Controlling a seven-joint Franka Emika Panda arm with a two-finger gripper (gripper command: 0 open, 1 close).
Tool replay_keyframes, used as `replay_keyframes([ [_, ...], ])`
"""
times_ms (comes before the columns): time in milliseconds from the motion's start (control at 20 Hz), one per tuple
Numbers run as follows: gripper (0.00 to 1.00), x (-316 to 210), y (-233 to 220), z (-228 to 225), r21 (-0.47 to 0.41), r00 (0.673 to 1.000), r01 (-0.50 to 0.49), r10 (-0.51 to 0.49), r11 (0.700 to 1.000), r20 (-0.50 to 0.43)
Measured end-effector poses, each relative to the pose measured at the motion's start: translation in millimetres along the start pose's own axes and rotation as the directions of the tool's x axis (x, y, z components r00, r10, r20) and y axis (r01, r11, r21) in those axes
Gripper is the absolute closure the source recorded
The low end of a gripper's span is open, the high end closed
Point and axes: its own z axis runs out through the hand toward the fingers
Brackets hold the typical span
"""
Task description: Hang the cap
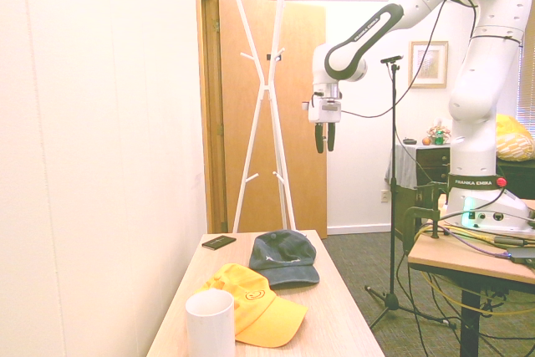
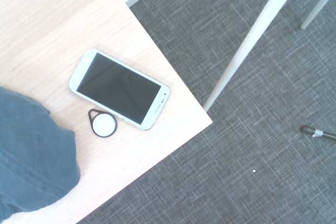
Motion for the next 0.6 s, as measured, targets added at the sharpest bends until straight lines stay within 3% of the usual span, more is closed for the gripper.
replay_keyframes([
  [250,0.0,-6.4,-7.2,8.0,-0.022,1.0,-0.005,0.005,1.0,-0.006],
  [600,0.0,-88.2,-80.5,65.6,-0.046,0.991,0.136,-0.136,0.99,-0.011],
])
